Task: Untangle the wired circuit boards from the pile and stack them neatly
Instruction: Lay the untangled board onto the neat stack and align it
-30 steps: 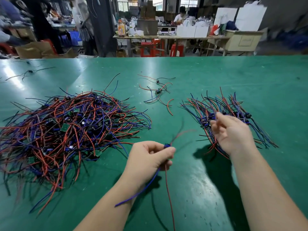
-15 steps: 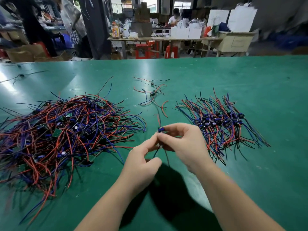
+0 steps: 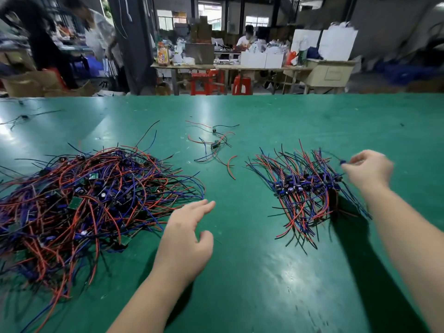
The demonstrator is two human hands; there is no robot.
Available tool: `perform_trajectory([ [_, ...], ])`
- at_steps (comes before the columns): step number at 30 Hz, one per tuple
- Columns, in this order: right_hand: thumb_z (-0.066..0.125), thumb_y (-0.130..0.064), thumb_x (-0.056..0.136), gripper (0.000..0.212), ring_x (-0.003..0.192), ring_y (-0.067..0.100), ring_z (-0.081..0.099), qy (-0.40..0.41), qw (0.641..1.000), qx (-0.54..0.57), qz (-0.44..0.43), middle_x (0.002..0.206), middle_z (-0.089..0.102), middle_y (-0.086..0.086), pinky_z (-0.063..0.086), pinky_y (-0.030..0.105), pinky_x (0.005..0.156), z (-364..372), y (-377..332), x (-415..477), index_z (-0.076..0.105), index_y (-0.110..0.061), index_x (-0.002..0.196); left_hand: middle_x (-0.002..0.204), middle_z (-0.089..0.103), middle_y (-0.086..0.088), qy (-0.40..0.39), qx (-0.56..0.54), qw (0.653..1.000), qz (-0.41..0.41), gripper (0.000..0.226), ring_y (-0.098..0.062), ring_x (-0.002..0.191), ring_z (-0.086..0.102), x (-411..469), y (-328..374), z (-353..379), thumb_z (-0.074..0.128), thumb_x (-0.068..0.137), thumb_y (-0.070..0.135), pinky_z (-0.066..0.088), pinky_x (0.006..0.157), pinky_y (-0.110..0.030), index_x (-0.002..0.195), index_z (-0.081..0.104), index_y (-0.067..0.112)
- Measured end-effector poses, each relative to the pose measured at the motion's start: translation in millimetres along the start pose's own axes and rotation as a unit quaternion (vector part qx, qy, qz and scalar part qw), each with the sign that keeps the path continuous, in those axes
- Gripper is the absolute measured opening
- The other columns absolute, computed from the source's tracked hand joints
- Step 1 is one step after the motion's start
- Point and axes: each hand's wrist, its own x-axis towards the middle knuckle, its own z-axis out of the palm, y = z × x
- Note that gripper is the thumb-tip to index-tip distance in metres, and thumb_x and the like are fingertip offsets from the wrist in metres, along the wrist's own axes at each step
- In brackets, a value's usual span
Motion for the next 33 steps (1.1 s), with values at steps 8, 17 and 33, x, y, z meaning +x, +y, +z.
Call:
perform_trajectory([
  [8, 0.062, -0.016, 0.081, 0.029, 0.113, 0.038, 0.050, -0.069, 0.982, -0.177, 0.007, 0.119, 0.059, 0.018, 0.041, 0.039, 0.095, 21.9, -2.9, -31.7, 0.071, -0.022, 0.107, 0.158, 0.013, -0.006, -0.001, 0.325, 0.923, -0.208, 0.060, -0.026, 0.143, 0.011, 7.7, -31.8, -15.2, 0.049, 0.088, 0.036, 0.008, 0.115, -0.044, 0.145, 0.031, 0.028],
  [17, 0.062, -0.024, 0.082, 0.018, 0.092, 0.023, 0.058, -0.274, 0.943, 0.000, -0.188, 0.101, 0.059, 0.003, 0.043, 0.040, 0.094, 40.7, -89.9, -177.9, 0.069, -0.034, 0.095, 0.147, 0.035, 0.000, 0.063, 0.305, 0.930, -0.197, 0.038, -0.021, 0.133, 0.032, 10.1, -36.2, -28.5, 0.055, 0.089, 0.023, 0.023, 0.108, -0.036, 0.127, 0.056, 0.026],
  [33, 0.063, -0.012, 0.082, 0.022, 0.057, -0.003, 0.054, -0.334, 0.915, 0.141, -0.177, 0.069, 0.067, -0.012, 0.037, 0.010, 0.054, 58.7, -73.3, -220.8, 0.068, -0.031, 0.072, 0.110, 0.062, -0.003, 0.143, 0.116, 0.971, -0.156, 0.040, -0.002, 0.080, 0.057, 18.4, -50.5, -38.6, 0.055, 0.081, -0.005, 0.043, 0.076, -0.016, 0.112, 0.067, 0.017],
])
